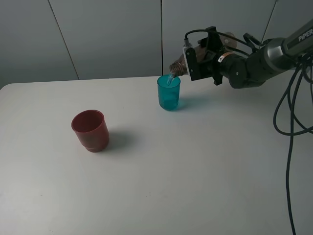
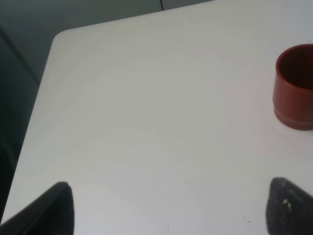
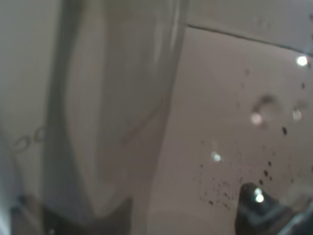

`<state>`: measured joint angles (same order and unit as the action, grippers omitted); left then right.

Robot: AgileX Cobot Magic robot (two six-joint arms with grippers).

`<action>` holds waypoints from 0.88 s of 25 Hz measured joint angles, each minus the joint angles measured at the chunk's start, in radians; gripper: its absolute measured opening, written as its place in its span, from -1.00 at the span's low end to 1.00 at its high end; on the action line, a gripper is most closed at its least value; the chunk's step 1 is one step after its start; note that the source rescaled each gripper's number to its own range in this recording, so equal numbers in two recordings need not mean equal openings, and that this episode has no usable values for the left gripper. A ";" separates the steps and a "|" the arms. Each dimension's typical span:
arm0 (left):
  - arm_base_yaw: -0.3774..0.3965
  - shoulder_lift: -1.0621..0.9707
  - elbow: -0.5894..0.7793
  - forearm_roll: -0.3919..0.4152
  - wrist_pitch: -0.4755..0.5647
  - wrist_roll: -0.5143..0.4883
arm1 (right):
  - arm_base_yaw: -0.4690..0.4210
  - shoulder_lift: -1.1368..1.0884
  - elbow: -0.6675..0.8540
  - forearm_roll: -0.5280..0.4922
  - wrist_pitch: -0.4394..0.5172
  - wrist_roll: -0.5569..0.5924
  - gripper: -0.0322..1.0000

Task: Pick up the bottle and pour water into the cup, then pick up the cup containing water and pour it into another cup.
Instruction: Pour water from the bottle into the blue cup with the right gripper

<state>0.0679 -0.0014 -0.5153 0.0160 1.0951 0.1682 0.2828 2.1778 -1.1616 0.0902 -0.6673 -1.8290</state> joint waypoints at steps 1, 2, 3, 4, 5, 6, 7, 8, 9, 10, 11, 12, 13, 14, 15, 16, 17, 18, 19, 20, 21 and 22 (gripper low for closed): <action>0.000 0.000 0.000 0.000 0.000 0.000 | 0.000 0.000 0.000 0.000 -0.002 -0.003 -0.89; 0.000 0.000 0.000 0.000 0.000 0.000 | 0.000 0.000 0.000 0.000 -0.002 -0.011 -0.89; 0.000 0.000 0.000 0.000 0.000 0.000 | 0.000 0.000 0.000 0.000 -0.002 -0.017 -0.89; 0.000 0.000 0.000 0.000 0.000 0.000 | 0.000 0.000 0.000 -0.002 -0.004 -0.019 -0.89; 0.000 0.000 0.000 0.000 0.000 0.000 | 0.000 0.000 0.000 -0.002 -0.006 -0.024 -0.89; 0.000 0.000 0.000 0.000 0.000 0.000 | 0.000 0.000 0.000 -0.002 -0.006 -0.030 -0.89; 0.000 0.000 0.000 0.000 0.000 0.000 | 0.000 0.000 0.000 -0.002 -0.006 -0.032 -0.89; 0.000 0.000 0.000 0.000 0.000 0.000 | 0.000 0.000 0.000 -0.002 -0.008 -0.035 -0.89; 0.000 0.000 0.000 0.000 0.000 0.000 | 0.000 0.000 0.000 -0.002 -0.008 -0.040 -0.89; 0.000 0.000 0.000 0.000 0.000 0.000 | 0.000 0.000 0.000 -0.002 -0.008 -0.040 -0.89; 0.000 0.000 0.000 0.000 0.000 0.000 | 0.000 0.000 0.000 -0.002 -0.008 -0.040 -0.89; 0.000 0.000 0.000 0.000 0.000 0.000 | 0.000 0.000 0.000 -0.002 -0.008 -0.040 -0.89; 0.000 0.000 0.000 0.000 0.000 0.000 | 0.000 0.000 0.000 -0.002 -0.008 -0.040 -0.89; 0.000 0.000 0.000 0.000 0.000 0.000 | 0.000 0.000 0.000 -0.002 -0.008 -0.040 -0.89; 0.000 0.000 0.000 0.000 0.000 0.000 | 0.000 0.000 0.000 -0.002 -0.008 -0.040 -0.89; 0.000 0.000 0.000 0.000 0.000 0.000 | 0.000 0.000 0.000 -0.002 -0.008 -0.040 -0.89; 0.000 0.000 0.000 0.000 0.000 0.000 | 0.000 0.000 0.000 -0.002 -0.008 -0.042 -0.89; 0.000 0.000 0.000 0.000 0.000 0.000 | 0.000 0.000 0.000 -0.002 -0.008 -0.042 -0.89; 0.000 0.000 0.000 0.000 0.000 0.000 | 0.000 0.000 0.000 -0.002 -0.008 -0.042 -0.89; 0.000 0.000 0.000 0.000 0.000 0.000 | 0.000 0.000 0.000 -0.002 -0.008 -0.044 -0.89; 0.000 0.000 0.000 0.000 0.000 0.000 | 0.000 0.000 0.000 -0.002 -0.010 -0.044 -0.89; 0.000 0.000 0.000 0.000 0.000 0.000 | 0.000 0.000 0.000 -0.002 -0.010 -0.044 -0.89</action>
<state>0.0679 -0.0014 -0.5153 0.0160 1.0951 0.1682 0.2828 2.1778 -1.1616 0.0885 -0.6775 -1.8727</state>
